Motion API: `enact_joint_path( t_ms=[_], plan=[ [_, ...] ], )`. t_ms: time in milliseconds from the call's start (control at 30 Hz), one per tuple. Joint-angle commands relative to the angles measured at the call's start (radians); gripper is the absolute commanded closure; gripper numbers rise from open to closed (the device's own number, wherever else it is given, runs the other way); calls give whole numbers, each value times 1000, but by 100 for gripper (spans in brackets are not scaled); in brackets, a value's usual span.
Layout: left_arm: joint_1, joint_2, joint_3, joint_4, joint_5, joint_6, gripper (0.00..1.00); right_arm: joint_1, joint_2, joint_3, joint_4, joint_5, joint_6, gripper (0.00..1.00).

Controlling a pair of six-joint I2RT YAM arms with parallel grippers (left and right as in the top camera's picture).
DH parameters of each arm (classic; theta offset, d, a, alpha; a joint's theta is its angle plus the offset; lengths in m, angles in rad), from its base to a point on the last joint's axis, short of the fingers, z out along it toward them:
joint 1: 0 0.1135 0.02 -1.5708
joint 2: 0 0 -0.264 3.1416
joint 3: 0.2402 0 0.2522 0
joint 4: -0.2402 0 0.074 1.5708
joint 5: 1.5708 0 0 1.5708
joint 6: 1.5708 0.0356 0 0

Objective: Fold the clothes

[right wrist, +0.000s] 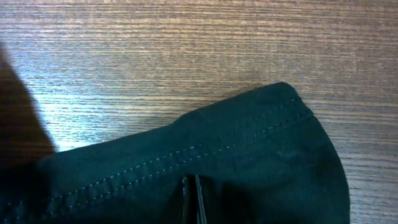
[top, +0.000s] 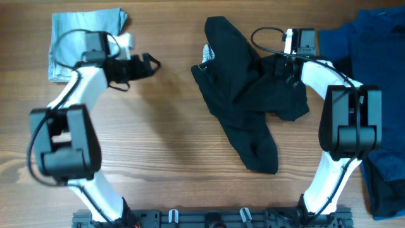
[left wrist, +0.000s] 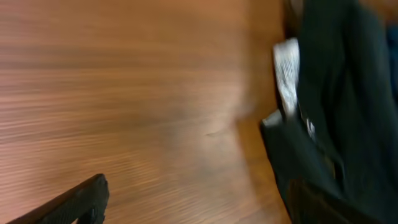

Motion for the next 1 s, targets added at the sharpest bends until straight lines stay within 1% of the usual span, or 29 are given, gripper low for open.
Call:
enact_joint_path(
  t_ms=[0, 33, 100, 133, 167, 200, 267, 367, 433, 567, 700, 733, 767, 800, 833, 867, 900, 967],
  plan=[
    [-95, 75, -1, 73, 143, 86, 16, 6, 64, -34, -16, -51, -10, 96],
    [-122, 83, -1, 97, 135, 85, 18, 6, 64, -34, -18, -51, -10, 96],
    [-183, 83, 0, 137, 95, 79, 16, 6, 64, -34, -23, -51, -11, 96],
    [-213, 83, 0, 155, 61, 65, 14, 6, 64, -34, -25, -51, -10, 96],
    [-237, 83, 0, 165, 24, 47, 9, 6, 64, -34, -27, -51, -10, 96],
    [-259, 85, 0, 171, -21, 31, 7, 6, 64, -34, -27, -51, -10, 96],
    [-307, 85, -1, 182, -139, -2, 3, 6, 64, -34, -30, -51, -11, 95],
    [-340, 89, -1, 211, -217, -53, 1, 6, 64, -34, -33, -51, -11, 95],
    [-341, 92, -1, 226, -232, -82, 2, 6, 64, -34, -33, -51, -10, 95],
    [-343, 116, -1, 246, -241, -116, 13, 6, 64, -34, -32, -51, -11, 95],
    [-369, 162, 0, 267, -241, -133, 14, 6, 64, -34, -31, -51, -11, 95],
    [-375, 165, -1, 269, -241, -133, 16, 6, 64, -34, -31, -51, -10, 95],
    [-380, 169, 0, 272, -241, -133, 20, 6, 64, -34, -31, -51, -10, 95],
    [-385, 169, 0, 280, -241, -133, 29, 6, 64, -34, -31, -51, -11, 95],
    [-390, 169, 0, 290, -241, -133, 46, 6, 64, -34, -32, -51, -11, 95],
    [-392, 168, 0, 298, -238, -137, 61, 6, 64, -34, -32, -51, -10, 95],
    [-393, 162, 0, 298, -229, -152, 70, 6, 62, -34, -33, -51, -11, 96],
    [-393, 137, 0, 285, -206, -180, 83, 6, 42, -31, -41, -47, -13, 96]
  ],
)
